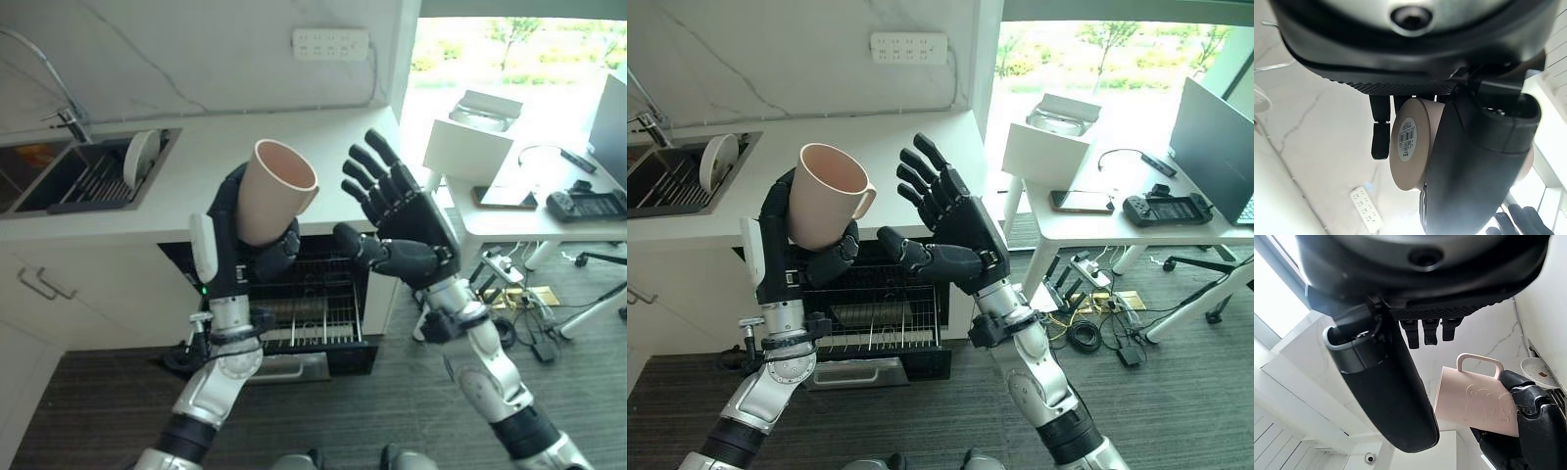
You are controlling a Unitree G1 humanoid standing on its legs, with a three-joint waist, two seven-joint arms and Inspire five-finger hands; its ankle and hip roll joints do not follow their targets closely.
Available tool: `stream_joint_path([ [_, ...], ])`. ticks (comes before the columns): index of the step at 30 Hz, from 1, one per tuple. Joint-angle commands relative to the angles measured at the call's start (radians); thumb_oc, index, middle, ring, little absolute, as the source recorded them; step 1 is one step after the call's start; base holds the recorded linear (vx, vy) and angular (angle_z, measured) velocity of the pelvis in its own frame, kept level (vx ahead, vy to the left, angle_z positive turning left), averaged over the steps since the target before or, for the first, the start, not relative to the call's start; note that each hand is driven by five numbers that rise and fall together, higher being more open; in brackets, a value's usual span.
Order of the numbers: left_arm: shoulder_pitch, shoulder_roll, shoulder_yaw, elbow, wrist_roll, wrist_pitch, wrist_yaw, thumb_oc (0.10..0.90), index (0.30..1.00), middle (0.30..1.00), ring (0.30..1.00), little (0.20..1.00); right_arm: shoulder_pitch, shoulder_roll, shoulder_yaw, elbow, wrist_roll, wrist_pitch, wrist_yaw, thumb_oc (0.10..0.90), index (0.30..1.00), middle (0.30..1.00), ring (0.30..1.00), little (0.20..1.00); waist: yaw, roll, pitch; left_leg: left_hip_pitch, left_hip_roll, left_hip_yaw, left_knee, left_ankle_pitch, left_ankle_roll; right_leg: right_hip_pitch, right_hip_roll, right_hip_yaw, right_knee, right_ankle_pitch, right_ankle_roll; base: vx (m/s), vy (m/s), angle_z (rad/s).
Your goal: Place the dishes in the dishwasher.
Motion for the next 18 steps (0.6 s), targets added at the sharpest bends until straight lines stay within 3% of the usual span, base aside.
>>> stream_joint_path([
  [1, -0.104, 0.062, -0.003, -0.050, 0.056, -0.044, 0.066, 0.400, 0.300, 0.300, 0.300, 0.300, -0.112, 0.058, -0.012, -0.065, 0.029, -0.052, -0.011, 0.800, 0.900, 0.900, 0.900, 0.900, 0.022, -0.019, -0.064, 0.000, 0.077, 0.046, 0.066, -0.150, -0.039, 0.061, -0.052, -0.008, -0.015, -0.127, 0.080, 0.01, -0.005, 0.11],
  [18, -0.101, 0.081, -0.021, -0.040, 0.059, -0.080, 0.022, 0.400, 0.300, 0.300, 0.300, 0.300, -0.254, 0.047, -0.006, -0.039, -0.079, 0.016, -0.072, 0.800, 0.900, 0.900, 0.900, 0.900, 0.068, -0.027, -0.062, 0.002, 0.073, 0.031, 0.066, -0.148, -0.037, 0.069, -0.063, -0.024, -0.015, -0.123, 0.079, 0.01, -0.001, 0.06],
])
